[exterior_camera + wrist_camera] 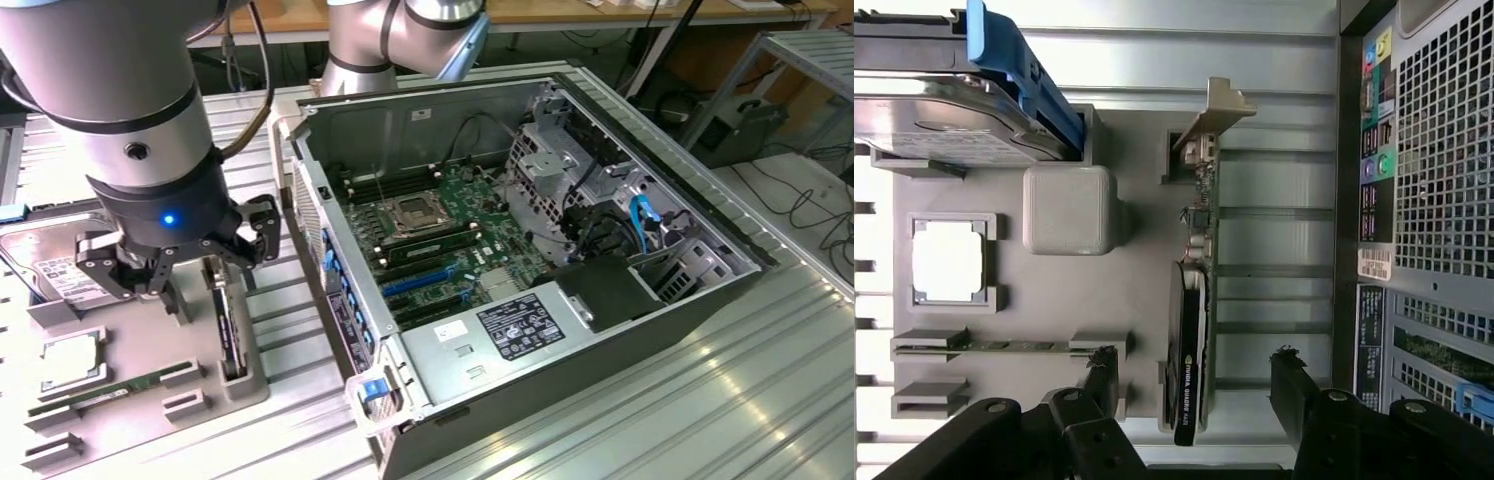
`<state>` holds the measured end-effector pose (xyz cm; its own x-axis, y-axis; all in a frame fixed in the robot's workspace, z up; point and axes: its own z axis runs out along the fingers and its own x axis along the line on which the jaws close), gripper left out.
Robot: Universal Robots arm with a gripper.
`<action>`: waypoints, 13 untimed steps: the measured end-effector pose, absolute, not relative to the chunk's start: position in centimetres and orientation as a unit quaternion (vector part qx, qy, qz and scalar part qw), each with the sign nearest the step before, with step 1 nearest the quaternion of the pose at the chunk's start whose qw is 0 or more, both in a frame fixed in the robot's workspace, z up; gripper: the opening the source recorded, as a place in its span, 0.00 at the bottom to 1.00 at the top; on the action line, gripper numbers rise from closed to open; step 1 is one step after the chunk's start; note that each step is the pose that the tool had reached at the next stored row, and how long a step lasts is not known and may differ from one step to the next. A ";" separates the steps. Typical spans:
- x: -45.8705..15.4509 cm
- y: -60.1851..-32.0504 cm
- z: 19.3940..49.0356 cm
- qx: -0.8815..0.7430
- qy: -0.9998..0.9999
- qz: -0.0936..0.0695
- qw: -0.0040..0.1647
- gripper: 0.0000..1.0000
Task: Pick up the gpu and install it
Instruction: 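Pick up the gpu and move the gpu toward the slot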
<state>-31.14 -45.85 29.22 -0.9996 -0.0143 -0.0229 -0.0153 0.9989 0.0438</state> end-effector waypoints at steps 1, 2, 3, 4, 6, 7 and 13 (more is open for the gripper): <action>-31.1 -45.9 29.1 -0.007 1.000 0.022 0.011 0.72; -31.1 -45.9 29.0 -0.007 1.000 0.022 0.011 0.72; -31.1 -45.9 28.9 -0.007 1.000 0.022 0.011 0.72; -31.1 -45.9 28.8 -0.007 1.000 0.022 0.011 0.72; -31.1 -45.9 28.5 -0.007 1.000 0.022 0.011 0.72; -31.1 -45.9 28.4 -0.007 1.000 0.022 0.011 0.72; -31.0 -45.8 27.4 -0.004 1.000 0.022 0.010 0.72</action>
<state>-31.02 -45.77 27.44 -0.9998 -0.0085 -0.0205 -0.0094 0.9990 0.0439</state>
